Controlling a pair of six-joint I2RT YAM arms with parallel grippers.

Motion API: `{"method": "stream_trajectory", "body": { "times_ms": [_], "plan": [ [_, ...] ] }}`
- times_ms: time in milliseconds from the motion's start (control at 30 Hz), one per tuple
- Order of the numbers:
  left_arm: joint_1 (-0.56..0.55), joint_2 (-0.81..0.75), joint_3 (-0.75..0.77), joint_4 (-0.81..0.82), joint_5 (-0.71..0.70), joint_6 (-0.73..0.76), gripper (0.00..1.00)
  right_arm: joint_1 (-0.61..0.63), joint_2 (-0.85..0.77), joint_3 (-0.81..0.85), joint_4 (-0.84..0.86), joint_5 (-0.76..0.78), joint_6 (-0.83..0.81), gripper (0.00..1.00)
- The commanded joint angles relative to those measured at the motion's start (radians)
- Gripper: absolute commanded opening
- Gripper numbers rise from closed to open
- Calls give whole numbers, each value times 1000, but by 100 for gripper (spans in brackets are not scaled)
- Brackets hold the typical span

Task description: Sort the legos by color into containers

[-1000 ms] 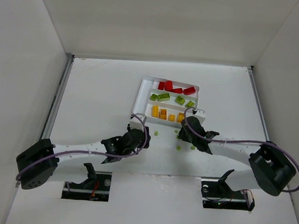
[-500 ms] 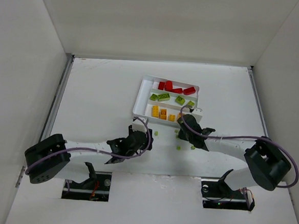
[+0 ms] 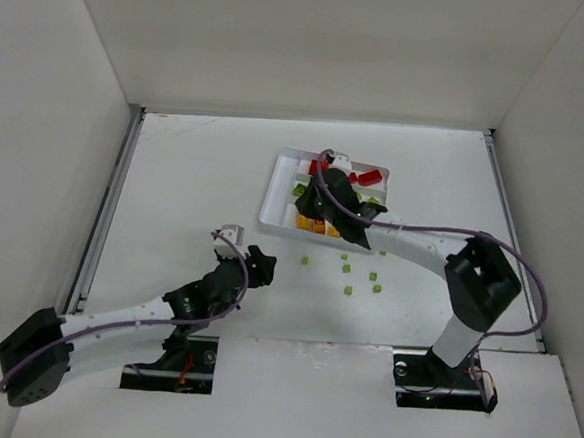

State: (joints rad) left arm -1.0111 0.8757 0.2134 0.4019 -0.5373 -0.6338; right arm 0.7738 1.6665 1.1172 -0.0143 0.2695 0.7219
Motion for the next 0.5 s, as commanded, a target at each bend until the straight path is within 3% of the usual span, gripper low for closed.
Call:
{"method": "stream_trajectory", "body": {
  "times_ms": [0,133,267,400,467],
  "plan": [
    [56,-163,-55,-102,-50,-82,54,8,123,148,76,-64,-32,16],
    [113,-308,-81,-253,-23,-127,54,6,258,291,56,-72,-32,16],
    [121,-337,-92,-273,-7,-132,54,17,344,397,43,-72,-27,18],
    [96,-261,-63,-241,-4,-124,54,31,362,425,31,-18,-27,37],
    [78,-218,-46,-215,-6,-116,54,32,337,400,39,7,-38,39]
  ]
}}
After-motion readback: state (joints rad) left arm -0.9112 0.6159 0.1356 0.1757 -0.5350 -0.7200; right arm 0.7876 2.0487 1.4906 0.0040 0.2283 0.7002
